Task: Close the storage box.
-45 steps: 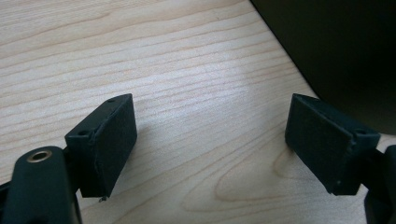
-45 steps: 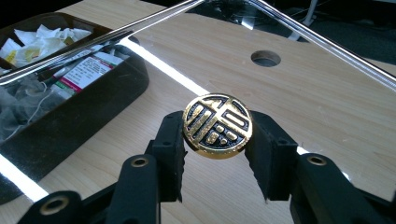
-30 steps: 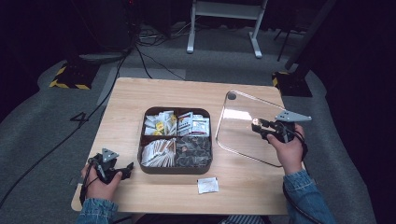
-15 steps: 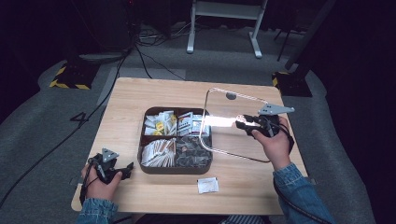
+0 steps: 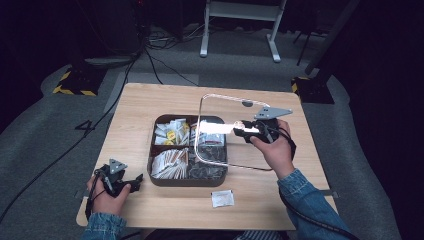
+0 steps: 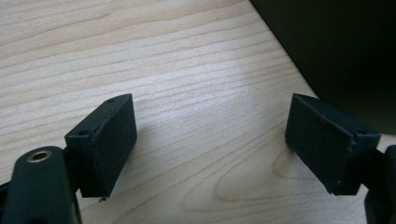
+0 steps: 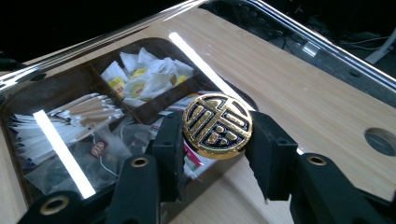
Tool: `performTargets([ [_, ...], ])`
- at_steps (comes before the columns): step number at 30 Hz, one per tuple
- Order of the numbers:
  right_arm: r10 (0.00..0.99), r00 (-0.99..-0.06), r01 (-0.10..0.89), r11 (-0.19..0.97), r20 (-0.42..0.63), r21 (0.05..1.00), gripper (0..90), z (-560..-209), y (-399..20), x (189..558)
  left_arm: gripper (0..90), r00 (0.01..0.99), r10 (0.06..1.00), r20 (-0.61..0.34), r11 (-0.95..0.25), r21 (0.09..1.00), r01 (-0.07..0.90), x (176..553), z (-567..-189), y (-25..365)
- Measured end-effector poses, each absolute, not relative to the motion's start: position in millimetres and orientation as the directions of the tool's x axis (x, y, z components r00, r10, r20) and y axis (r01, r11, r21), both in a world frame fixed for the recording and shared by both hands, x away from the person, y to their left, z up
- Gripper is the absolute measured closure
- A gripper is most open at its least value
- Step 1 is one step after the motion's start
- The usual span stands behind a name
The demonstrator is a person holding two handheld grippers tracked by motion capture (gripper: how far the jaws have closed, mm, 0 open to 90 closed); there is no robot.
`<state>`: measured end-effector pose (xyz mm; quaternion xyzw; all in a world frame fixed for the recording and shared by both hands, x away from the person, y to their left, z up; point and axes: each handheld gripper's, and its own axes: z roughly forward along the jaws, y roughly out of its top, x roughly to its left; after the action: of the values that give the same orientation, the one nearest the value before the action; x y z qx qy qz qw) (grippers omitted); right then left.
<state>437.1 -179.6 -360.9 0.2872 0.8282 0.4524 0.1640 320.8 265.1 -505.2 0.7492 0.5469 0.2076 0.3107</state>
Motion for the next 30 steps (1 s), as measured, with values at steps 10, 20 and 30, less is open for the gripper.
performTargets([
  [10, 0.583, -0.812, 0.319, 0.459, -0.011, 0.829, 59.0, -363.2, -138.9, 442.7, 17.0, 0.316, 0.948, -0.029, -0.209, 0.693, 0.691, 320.8, -505.2, 265.1],
  [20, 0.565, -0.825, 0.308, 0.483, -0.023, 0.819, 59.0, -370.0, -106.3, 444.8, 15.1, 0.325, 0.945, -0.028, -0.217, 0.690, 0.690, 325.2, -505.3, 264.1],
  [30, 0.567, -0.823, 0.324, 0.499, -0.020, 0.804, 59.0, -385.6, -81.7, 448.1, 14.6, 0.326, 0.945, -0.027, -0.218, 0.690, 0.690, 326.6, -505.4, 263.6],
])
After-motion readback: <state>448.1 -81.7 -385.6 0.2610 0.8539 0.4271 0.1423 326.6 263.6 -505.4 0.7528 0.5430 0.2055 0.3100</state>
